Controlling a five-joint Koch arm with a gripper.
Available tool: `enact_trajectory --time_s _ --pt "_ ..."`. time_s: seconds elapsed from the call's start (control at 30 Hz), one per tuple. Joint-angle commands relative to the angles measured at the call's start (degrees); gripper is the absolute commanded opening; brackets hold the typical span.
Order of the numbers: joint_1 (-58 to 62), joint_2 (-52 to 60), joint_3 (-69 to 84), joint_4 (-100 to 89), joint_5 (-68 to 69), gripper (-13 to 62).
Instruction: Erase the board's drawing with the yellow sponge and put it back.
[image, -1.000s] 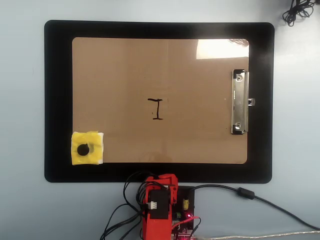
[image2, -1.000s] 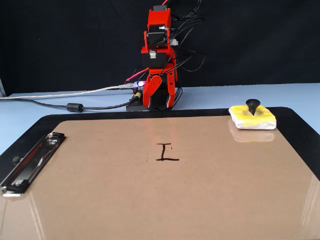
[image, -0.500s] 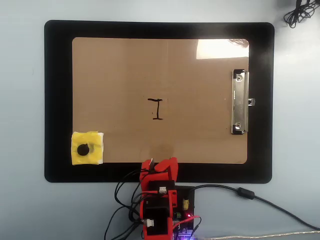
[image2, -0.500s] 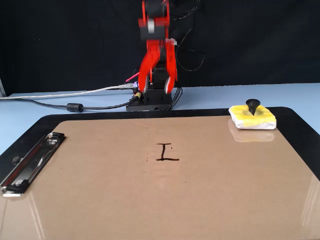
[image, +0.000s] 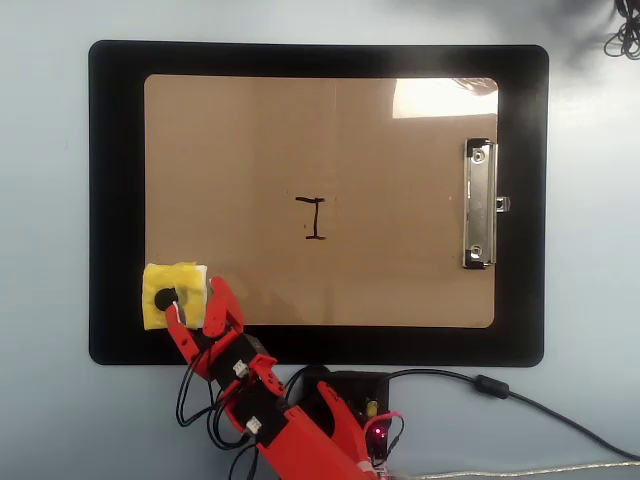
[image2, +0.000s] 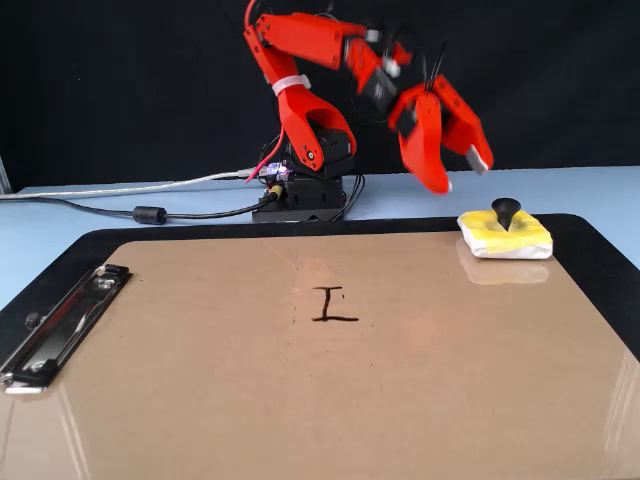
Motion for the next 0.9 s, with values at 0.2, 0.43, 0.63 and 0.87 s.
enact_trajectory --time_s 0.2,0.43,0.63,0.87 --pt "-5.19 -10.81 1.23 -25.05 0.62 33.7" --pt "-7.56 -16.7 0.62 -25.22 2.64 33.7" --pt "-8.61 -21.09 0.44 -28.39 3.52 33.7" --pt "-8.79 -23.82 0.35 -30.41 4.75 29.6"
